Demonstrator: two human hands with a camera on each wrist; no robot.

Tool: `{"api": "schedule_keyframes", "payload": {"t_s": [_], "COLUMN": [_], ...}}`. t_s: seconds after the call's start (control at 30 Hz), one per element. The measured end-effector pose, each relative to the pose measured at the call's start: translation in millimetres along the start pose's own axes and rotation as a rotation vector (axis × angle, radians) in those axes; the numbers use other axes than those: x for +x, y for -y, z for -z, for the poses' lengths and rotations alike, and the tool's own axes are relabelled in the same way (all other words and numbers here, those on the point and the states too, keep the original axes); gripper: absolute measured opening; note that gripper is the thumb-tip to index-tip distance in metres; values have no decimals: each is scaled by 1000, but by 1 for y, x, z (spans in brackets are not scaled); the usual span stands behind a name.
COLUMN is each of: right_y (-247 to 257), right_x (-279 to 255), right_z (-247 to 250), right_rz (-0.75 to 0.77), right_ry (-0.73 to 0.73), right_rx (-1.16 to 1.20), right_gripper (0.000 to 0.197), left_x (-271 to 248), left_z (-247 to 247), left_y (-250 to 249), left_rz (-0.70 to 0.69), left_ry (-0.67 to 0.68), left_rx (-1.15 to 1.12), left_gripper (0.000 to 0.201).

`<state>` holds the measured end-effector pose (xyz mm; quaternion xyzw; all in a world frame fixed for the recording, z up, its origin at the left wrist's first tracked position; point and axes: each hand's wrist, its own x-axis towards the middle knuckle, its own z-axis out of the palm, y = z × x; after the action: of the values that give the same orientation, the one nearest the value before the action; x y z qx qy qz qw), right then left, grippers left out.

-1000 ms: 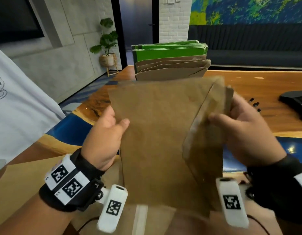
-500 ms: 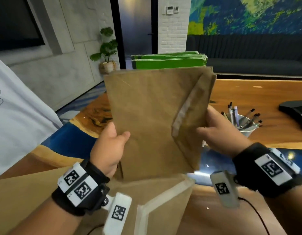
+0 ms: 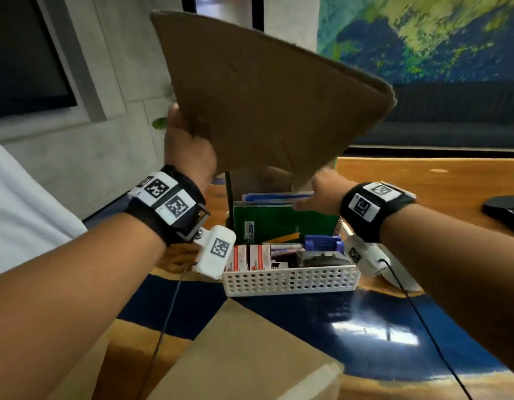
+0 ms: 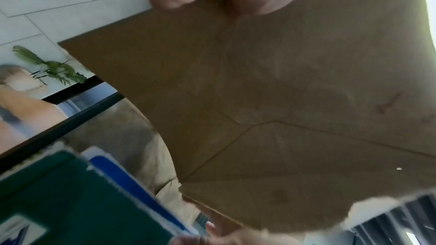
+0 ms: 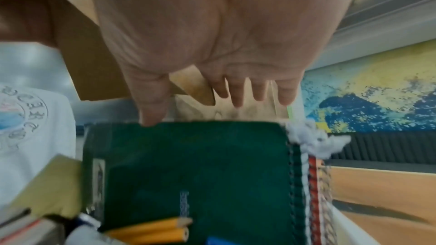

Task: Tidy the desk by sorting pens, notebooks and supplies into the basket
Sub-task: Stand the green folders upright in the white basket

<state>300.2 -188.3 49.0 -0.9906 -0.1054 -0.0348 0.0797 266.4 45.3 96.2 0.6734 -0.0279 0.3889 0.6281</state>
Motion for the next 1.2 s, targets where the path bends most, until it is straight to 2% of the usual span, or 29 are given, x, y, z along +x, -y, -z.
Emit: {"api": "schedule_keyframes", "payload": {"t_s": [0.07, 0.1, 0.2, 0.3, 0.37, 0.43, 0.57, 0.6, 0.67, 0.7, 0.77, 0.83, 0.87, 0.9, 0.93, 0.97, 1.03, 1.07, 1.1, 1.17, 1.2], "right_y": [0, -2, -3, -3, -7, -11, -9, -8, -6, -4, -1, 0, -1, -3, -6, -10, -17, -21, -23, -24, -23], "right_x": [1, 2, 6, 10, 11, 10, 9, 9, 10, 9, 11, 15, 17, 20, 22, 24, 27, 29, 30, 31, 31], "right_z": [-15, -25, -43, -42, -40, -39, -40, -40, -38, -36, -35, -36, -36, -37, -35, -32, -26, -24, -23, -28, -31], "right_rz": [-40, -48, -53, -87, -54, -15, 5, 9, 26, 31, 59, 90, 102, 107, 112, 116, 121, 122, 120, 124, 126], "right_ry": [110, 126, 89, 130, 155, 163, 162, 166, 193, 211, 226, 227, 228, 234, 240, 245, 255, 260, 265, 269, 268], "right_rx": [-1, -33, -195, -158, -167, -199, -231, -241, -279, -303, -324, -303, -282, -257, -230, -208, -161, -138, -129, -148, -163], "right_gripper": [72, 75, 91, 93, 89, 83, 81, 80, 81, 82, 79, 73, 70, 67, 64, 61, 61, 61, 61, 61, 62], "left_x": [5, 4, -2, -5, 0, 7, 17, 17, 12, 13, 20, 28, 29, 33, 36, 36, 40, 39, 38, 36, 36], "left_z": [-10, -15, -27, -38, -43, -43, -41, -38, -34, -33, -31, -33, -32, -32, -35, -35, -36, -36, -38, -41, -42], "left_y": [19, 26, 51, 75, 93, 106, 101, 94, 92, 96, 104, 115, 119, 121, 124, 122, 127, 127, 127, 128, 126], "left_rz": [22, 23, 102, 120, 211, 268, 334, 304, 138, 131, 110, 309, 286, 290, 287, 239, 151, 7, -65, -162, -142], "left_ry": [-3, 11, 35, 94, 248, 459, 606, 664, 784, 877, 1013, 926, 885, 886, 927, 1009, 1074, 1163, 1216, 1262, 1242], "left_rx": [9, 16, 69, 155, 308, 545, 837, 944, 1226, 1305, 1340, 1169, 1084, 1125, 1179, 1235, 1386, 1494, 1566, 1611, 1598], "left_gripper": [30, 30, 30, 36, 28, 25, 32, 34, 38, 38, 36, 29, 27, 28, 29, 29, 35, 42, 45, 46, 46]}}
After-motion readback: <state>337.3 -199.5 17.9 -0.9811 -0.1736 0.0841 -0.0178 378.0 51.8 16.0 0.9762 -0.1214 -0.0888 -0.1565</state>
